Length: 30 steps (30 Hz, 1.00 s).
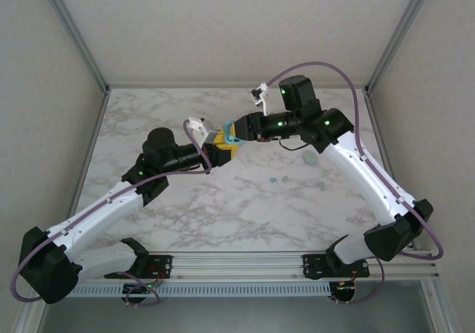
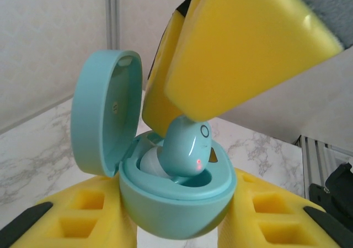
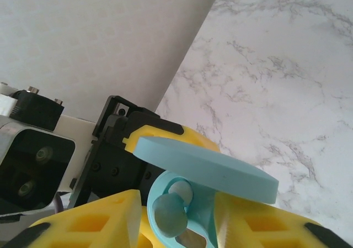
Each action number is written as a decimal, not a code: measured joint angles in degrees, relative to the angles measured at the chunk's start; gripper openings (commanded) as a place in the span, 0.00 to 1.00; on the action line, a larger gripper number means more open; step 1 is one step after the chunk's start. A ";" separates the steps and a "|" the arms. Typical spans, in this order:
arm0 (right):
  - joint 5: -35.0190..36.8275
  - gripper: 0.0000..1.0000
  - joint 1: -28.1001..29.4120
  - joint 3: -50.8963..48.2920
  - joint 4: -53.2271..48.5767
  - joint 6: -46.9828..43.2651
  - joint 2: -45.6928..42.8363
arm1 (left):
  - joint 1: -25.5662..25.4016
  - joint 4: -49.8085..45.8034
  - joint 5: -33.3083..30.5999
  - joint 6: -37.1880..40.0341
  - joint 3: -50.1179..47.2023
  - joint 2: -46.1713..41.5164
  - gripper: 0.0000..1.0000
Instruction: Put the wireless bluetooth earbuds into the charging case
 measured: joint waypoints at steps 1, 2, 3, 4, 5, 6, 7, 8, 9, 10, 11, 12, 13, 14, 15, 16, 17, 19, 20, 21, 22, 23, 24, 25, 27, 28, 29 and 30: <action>0.13 0.45 0.02 -0.26 0.37 0.07 -0.39 | 0.00 0.35 -0.02 -0.17 0.00 0.00 0.26; 0.20 0.46 0.02 -0.72 0.92 0.09 -0.87 | 0.00 0.72 -0.02 -0.37 0.00 0.00 0.26; 0.22 0.47 0.13 -1.27 1.60 0.09 -1.42 | 0.00 0.98 -0.02 -0.57 0.00 0.00 0.26; 0.28 0.47 0.20 -1.81 2.23 0.09 -1.81 | 0.00 1.11 -0.02 -0.72 0.00 0.00 0.26; 0.44 0.48 0.42 -2.54 3.13 0.07 -2.34 | 0.00 1.18 -0.02 -0.92 0.00 0.00 0.26; 0.81 0.48 0.63 -3.21 3.85 0.02 -2.73 | 0.00 1.20 -0.02 -1.07 0.00 0.00 0.26; 1.16 0.48 0.83 -3.76 4.48 -0.07 -3.08 | 0.00 1.18 -0.02 -1.22 0.00 0.00 0.26; 1.57 0.48 0.98 -4.35 5.20 -0.17 -3.45 | 0.00 1.18 -0.04 -1.25 -0.02 0.00 0.26; 2.29 0.48 1.20 -4.98 5.99 -0.31 -3.89 | 0.00 1.20 -0.15 -1.31 0.00 0.02 0.26; 2.80 0.48 1.40 -5.46 6.60 -0.39 -4.24 | 0.00 1.20 -0.24 -1.40 0.00 0.02 0.26; 3.54 0.48 1.73 -6.14 7.45 -0.44 -4.76 | 0.00 1.20 -0.24 -1.42 0.00 0.02 0.26; 4.22 0.48 2.01 -6.60 7.93 -0.44 -5.16 | 0.00 1.25 -0.26 -1.44 0.00 0.02 0.26; 4.72 0.48 2.23 -6.84 8.17 -0.46 -5.38 | 0.00 1.27 -0.28 -1.42 0.00 0.02 0.26; 5.73 0.48 2.60 -6.97 8.41 -0.39 -5.53 | 0.00 1.31 -0.44 -1.44 0.00 0.02 0.26; 6.91 0.48 2.99 -6.97 8.63 -0.35 -5.57 | 0.00 1.40 -0.66 -1.44 -0.02 0.02 0.26; 7.76 0.48 3.32 -6.97 8.79 -0.17 -5.57 | 0.00 1.44 -0.92 -1.44 0.00 0.02 0.26; 9.01 0.48 3.74 -6.97 8.92 0.20 -5.57 | 0.00 1.44 -1.33 -1.44 -0.02 0.04 0.26; 11.45 0.48 4.37 -6.95 8.98 1.62 -5.57 | -0.02 1.44 -2.08 -1.42 0.00 0.15 0.26; 12.85 0.48 4.66 -6.84 8.79 2.56 -5.57 | -0.02 1.44 -2.67 -1.42 -0.02 0.20 0.26; 14.36 0.48 4.98 -6.45 8.07 3.41 -5.55 | 0.00 1.49 -3.30 -1.42 -0.02 0.28 0.26; 15.50 0.48 5.16 -5.99 7.28 4.20 -5.53 | 0.00 1.55 -3.78 -1.42 -0.02 0.31 0.26; 16.81 0.48 5.38 -5.38 6.19 4.98 -5.53 | 0.00 1.77 -4.48 -1.42 -0.02 0.37 0.26; 17.97 0.48 5.66 -4.83 5.42 5.81 -5.53 | 0.00 2.01 -5.03 -1.40 -0.02 0.42 0.26; 19.26 0.48 6.10 -4.24 4.79 6.75 -5.53 | 0.00 2.29 -5.70 -1.40 -0.02 0.46 0.26; 20.85 0.48 6.95 -3.45 4.02 8.70 -5.42 | -0.02 2.49 -6.64 -1.40 -0.02 0.55 0.26; 21.42 0.47 7.32 -3.17 3.69 9.55 -5.29 | -0.02 2.62 -6.95 -1.38 -0.02 0.70 0.26; 22.12 0.47 7.69 -2.75 3.37 10.43 -5.01 | -0.02 2.80 -7.37 -1.36 -0.02 0.87 0.26; 22.64 0.47 8.07 -2.36 3.15 11.37 -4.59 | -0.02 2.86 -7.76 -1.33 -0.02 1.07 0.26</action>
